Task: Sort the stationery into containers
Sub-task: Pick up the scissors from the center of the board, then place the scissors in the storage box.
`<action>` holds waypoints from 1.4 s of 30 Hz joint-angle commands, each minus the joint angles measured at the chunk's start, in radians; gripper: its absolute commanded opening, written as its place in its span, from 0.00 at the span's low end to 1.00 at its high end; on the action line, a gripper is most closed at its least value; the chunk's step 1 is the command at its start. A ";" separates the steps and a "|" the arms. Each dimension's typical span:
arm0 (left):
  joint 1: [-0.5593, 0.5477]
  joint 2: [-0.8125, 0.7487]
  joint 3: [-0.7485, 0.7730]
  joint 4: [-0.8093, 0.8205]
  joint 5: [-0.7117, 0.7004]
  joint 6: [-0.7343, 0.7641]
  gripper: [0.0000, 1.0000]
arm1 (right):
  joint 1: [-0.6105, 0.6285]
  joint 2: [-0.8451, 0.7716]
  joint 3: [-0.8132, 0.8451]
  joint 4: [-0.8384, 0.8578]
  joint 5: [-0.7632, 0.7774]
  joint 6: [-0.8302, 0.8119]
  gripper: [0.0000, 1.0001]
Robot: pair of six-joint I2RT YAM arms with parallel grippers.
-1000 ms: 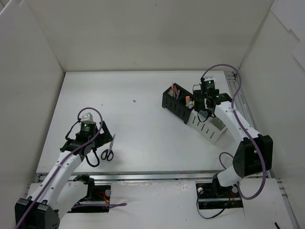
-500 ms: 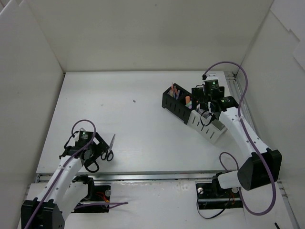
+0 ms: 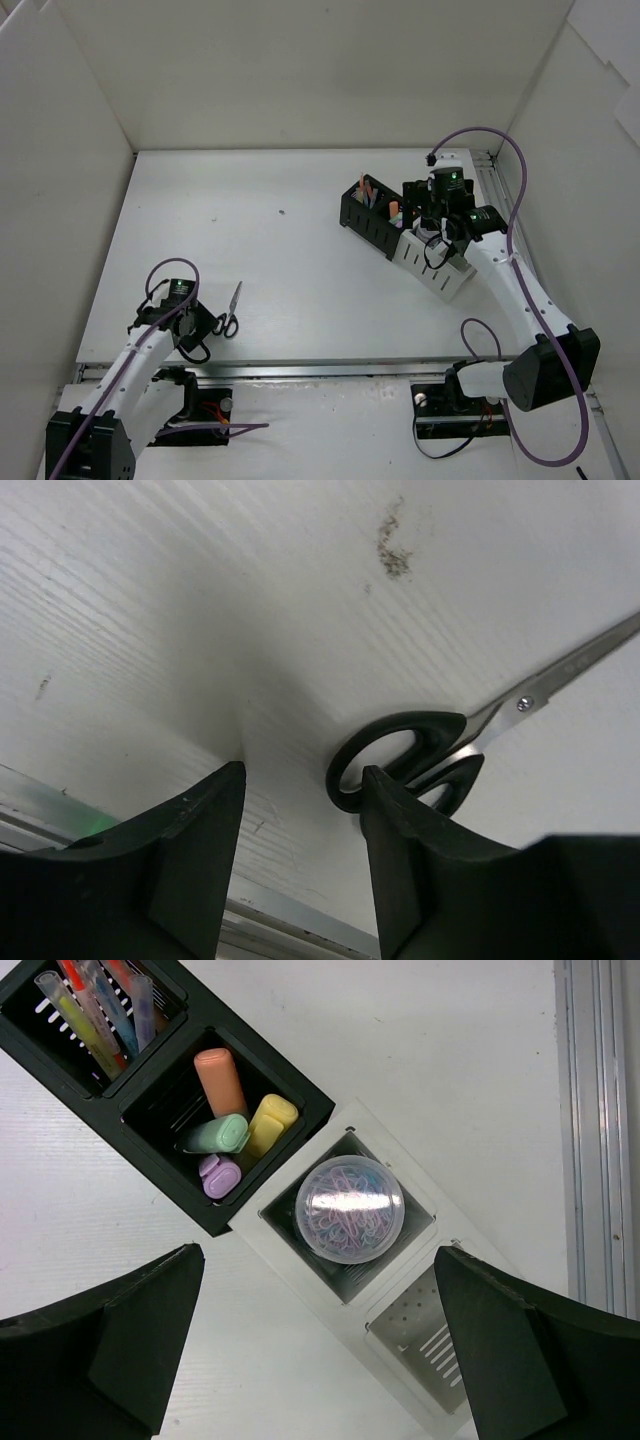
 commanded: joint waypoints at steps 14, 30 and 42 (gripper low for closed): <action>-0.023 0.284 0.117 0.080 -0.022 0.120 0.13 | -0.003 -0.030 0.014 0.018 0.045 -0.020 0.98; -0.212 0.295 0.454 0.261 0.019 0.603 0.00 | 0.214 -0.147 -0.153 0.205 -0.542 -0.610 0.98; -0.600 0.611 0.771 0.190 -0.334 1.042 0.00 | 0.425 -0.061 -0.050 0.236 -0.627 -0.623 0.98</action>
